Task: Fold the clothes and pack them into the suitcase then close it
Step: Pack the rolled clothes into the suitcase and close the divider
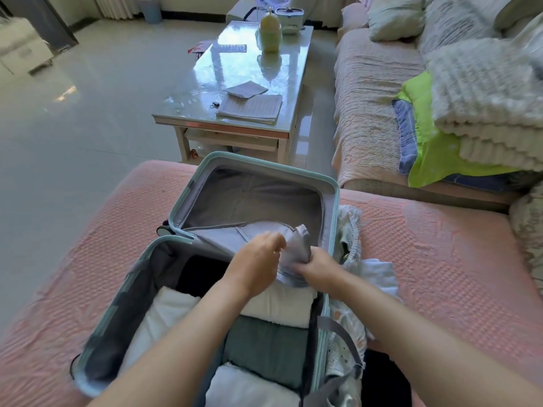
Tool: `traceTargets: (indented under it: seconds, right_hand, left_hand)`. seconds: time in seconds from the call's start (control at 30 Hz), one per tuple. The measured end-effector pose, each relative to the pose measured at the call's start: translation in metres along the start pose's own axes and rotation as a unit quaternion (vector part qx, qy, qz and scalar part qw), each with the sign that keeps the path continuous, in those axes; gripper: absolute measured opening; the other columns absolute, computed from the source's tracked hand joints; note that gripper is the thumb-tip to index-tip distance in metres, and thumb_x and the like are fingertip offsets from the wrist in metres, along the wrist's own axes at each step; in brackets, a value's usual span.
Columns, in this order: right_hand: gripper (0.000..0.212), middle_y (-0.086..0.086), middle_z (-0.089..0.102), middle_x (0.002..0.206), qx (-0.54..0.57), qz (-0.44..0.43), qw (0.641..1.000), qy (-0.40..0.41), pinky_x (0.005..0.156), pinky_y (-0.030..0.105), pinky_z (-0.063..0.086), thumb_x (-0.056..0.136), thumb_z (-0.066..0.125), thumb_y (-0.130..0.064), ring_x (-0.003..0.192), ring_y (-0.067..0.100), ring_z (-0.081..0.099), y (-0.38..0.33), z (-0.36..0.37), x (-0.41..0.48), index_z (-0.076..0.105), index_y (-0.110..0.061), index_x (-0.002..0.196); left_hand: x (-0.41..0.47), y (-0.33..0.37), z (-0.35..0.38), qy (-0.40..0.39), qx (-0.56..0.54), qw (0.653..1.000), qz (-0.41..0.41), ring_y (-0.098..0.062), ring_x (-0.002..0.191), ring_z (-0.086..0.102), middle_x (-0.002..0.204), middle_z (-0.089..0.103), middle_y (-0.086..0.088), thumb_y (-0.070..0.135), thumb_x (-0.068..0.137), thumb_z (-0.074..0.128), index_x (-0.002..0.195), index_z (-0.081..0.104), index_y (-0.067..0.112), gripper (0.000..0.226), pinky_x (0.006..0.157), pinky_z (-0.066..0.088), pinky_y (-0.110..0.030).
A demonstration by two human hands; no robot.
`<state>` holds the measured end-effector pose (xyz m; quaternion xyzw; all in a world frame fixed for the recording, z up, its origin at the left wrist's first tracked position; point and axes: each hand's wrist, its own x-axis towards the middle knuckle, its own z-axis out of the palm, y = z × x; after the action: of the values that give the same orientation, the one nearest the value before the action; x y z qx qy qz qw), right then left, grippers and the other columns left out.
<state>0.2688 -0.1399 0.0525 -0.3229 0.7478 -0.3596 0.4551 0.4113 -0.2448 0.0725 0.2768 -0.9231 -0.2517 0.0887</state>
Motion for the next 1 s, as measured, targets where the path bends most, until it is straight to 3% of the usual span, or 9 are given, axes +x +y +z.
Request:
traceTargets:
  seconds: [0.13,0.2,0.3,0.37,0.43,0.53,0.7,0.9,1.0]
  right_hand:
    - [0.063,-0.009,0.066,0.130,-0.125,-0.081,0.981,-0.127,0.101,0.031,0.047,0.077,0.038,0.015,0.118,0.009,0.060,0.001,0.013,-0.015,0.079,-0.026,0.102]
    - [0.070,-0.009,0.063,0.135,-0.197,-0.106,0.960,-0.166,0.105,0.025,0.043,0.070,0.032,0.017,0.125,0.004,0.056,-0.001,0.013,-0.029,0.079,-0.022,0.105]
    - [0.073,-0.006,0.063,0.135,-0.236,-0.072,0.948,-0.203,0.103,0.015,0.040,0.069,0.028,0.016,0.124,-0.001,0.054,0.003,0.002,-0.051,0.079,-0.021,0.107]
    - [0.072,-0.008,0.057,0.143,-0.243,-0.048,0.938,-0.242,0.106,0.015,0.038,0.072,0.031,0.012,0.131,0.000,0.050,0.006,-0.003,-0.059,0.079,-0.030,0.104]
    - [0.068,-0.012,0.052,0.147,-0.265,-0.019,0.927,-0.265,0.111,0.022,0.038,0.076,0.035,0.005,0.136,0.003,0.046,0.006,-0.001,-0.061,0.077,-0.041,0.102]
    - [0.060,-0.015,0.050,0.147,-0.298,0.033,0.900,-0.316,0.111,0.028,0.039,0.079,0.043,-0.004,0.134,0.008,0.048,0.009,0.009,-0.058,0.072,-0.043,0.114]
    - [0.051,-0.009,0.063,0.135,-0.323,0.012,0.925,-0.199,0.108,0.032,0.045,0.082,0.051,-0.015,0.127,0.013,0.055,0.019,0.035,-0.044,0.067,-0.032,0.128]
    - [0.055,0.003,0.026,0.160,-0.451,-0.086,0.887,-0.058,0.118,0.039,0.023,0.091,0.058,-0.042,0.147,0.024,0.023,0.022,0.062,-0.013,0.044,-0.043,0.144]
    - [0.077,0.007,-0.010,0.167,-0.497,-0.091,0.862,-0.040,0.122,0.050,0.011,0.094,0.058,-0.043,0.154,0.025,-0.002,0.013,0.085,0.003,0.013,-0.043,0.156]
  left_hand:
    - [-0.012,-0.008,-0.016,-0.009,0.090,0.992,0.084,-0.024,0.147,0.019,0.158,0.020,-0.001,0.000,0.072,0.066,0.149,0.025,0.028,0.092,0.118,0.027,-0.042]
    - [-0.017,-0.002,-0.026,-0.068,0.202,0.968,0.135,-0.022,0.152,-0.008,0.166,-0.001,-0.003,0.013,0.076,0.068,0.151,0.026,0.037,0.089,0.123,0.003,-0.045]
    - [-0.026,0.002,-0.029,-0.116,0.343,0.908,0.212,-0.023,0.153,0.005,0.158,0.033,0.002,0.023,0.083,0.061,0.100,0.070,0.037,0.023,0.119,-0.014,-0.053]
    - [-0.037,0.001,-0.025,-0.150,0.343,0.908,0.190,-0.018,0.139,0.044,0.122,0.067,0.005,0.019,0.082,0.052,0.086,0.070,0.030,0.021,0.119,-0.020,-0.041]
    - [-0.050,0.003,-0.025,-0.193,0.326,0.917,0.124,-0.017,0.110,0.064,0.095,0.072,0.003,0.019,0.080,0.046,0.089,0.068,0.023,0.024,0.120,0.000,-0.026]
    - [-0.072,0.009,-0.024,-0.324,0.343,0.881,-0.026,-0.026,0.109,0.063,0.115,0.069,-0.004,0.024,0.088,0.045,0.113,0.066,0.019,0.032,0.094,0.040,-0.032]
    - [-0.084,0.007,-0.022,-0.530,0.159,0.791,-0.261,-0.029,0.115,0.062,0.121,0.063,-0.009,0.043,0.089,0.061,0.132,0.057,0.012,0.053,0.087,0.051,-0.036]
    - [-0.066,-0.024,-0.009,-0.193,0.113,0.963,-0.151,-0.020,0.106,0.063,0.115,0.066,0.003,0.015,0.092,0.050,0.118,0.063,0.030,0.032,0.083,0.050,-0.031]
    - [-0.047,-0.043,-0.012,-0.066,0.200,0.976,-0.047,-0.022,0.116,0.052,0.119,0.061,0.002,0.016,0.092,0.048,0.119,0.060,0.027,0.032,0.089,0.041,-0.033]
